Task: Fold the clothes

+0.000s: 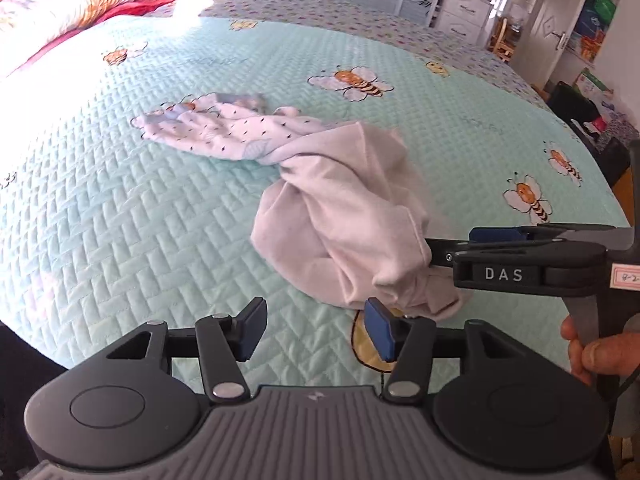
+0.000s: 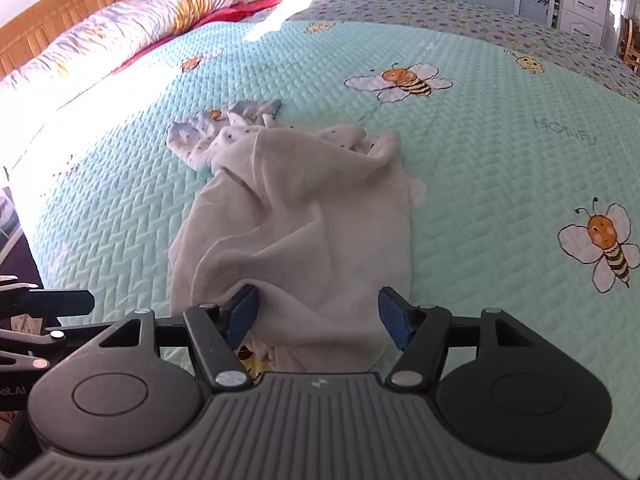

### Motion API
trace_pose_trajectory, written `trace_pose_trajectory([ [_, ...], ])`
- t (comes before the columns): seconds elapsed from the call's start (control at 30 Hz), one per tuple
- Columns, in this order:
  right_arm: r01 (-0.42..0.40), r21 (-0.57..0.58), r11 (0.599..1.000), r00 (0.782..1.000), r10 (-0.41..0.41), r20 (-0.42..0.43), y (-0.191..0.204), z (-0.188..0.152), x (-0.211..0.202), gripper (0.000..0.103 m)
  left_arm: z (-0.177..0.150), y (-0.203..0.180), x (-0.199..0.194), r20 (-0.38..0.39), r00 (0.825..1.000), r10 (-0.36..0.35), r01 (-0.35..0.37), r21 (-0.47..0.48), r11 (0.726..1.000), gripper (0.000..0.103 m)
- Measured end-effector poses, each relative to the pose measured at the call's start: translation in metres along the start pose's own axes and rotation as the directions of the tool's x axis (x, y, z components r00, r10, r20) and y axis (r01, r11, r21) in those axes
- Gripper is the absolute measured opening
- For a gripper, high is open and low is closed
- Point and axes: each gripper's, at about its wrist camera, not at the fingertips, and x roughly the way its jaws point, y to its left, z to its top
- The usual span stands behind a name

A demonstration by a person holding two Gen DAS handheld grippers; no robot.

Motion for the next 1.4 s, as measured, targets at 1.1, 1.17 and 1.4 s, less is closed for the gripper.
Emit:
trace_pose_trajectory([
  [1.1,-0.06,0.11,0.992,0.996,0.052,0.071,-0.08,-0.021,-0.028,0.064,0.04,-0.019,0.027,0.053,0.986,0.16,-0.156,-0.063,0.986,0.065],
  [1.17,-0.065,0.08,0.995,0.996,0.061,0.059,-0.065,-0.015,-0.021,0.064,0.04,-0.016,0.03,0.044,0.984,0.17,-0.167,-0.064,0.984,0.065],
  [1.4,-0.061,-0.05,0.997,0.996,0.057,-0.068,-0.018,-0.001,0.029,0.037,0.035,-0.004,0.044,-0.013,0.982,0.189,-0.189,-0.078,0.979,0.065],
])
